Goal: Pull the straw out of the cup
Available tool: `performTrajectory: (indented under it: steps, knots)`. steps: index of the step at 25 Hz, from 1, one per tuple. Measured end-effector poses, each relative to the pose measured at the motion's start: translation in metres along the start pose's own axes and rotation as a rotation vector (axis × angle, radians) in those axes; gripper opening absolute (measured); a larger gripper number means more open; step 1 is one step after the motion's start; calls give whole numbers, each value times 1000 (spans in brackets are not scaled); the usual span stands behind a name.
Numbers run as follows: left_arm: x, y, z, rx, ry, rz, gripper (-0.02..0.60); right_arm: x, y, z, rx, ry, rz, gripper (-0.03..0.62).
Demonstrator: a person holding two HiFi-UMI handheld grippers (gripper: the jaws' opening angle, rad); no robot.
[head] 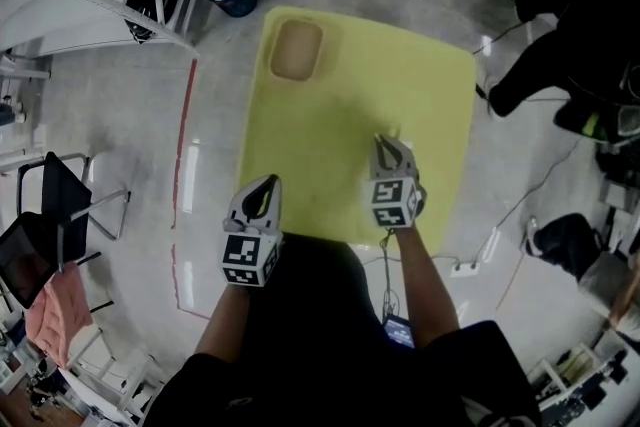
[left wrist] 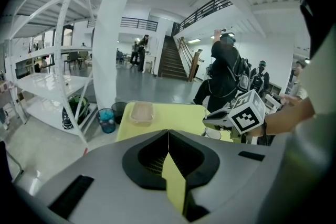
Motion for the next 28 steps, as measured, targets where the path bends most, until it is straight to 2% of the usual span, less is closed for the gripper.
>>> performTrajectory:
  steps: [7,12,21,28]
  knots:
    - [12,-3,5,-49,-27,11,44,11,17,4,-28,-22,36,35]
    - [26,-7,12,-101,-60,31,44,20,37,14,-74,-91,84,35]
    - [48,-16,39,-206,-111,59,44,16,79,47,-159,-439,228,35]
    - [60,-29,61,-304,-158,77,44,14,101,50,-230,-585,322,34]
Point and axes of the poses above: the fingertips, and each gripper's own axes: y backward along the fingers, z to its right, x out of its top, the point moved 4 cm from there along y, backward along the fingers, and after that the axes turned 1 degree about x, right-handed, at the moved point
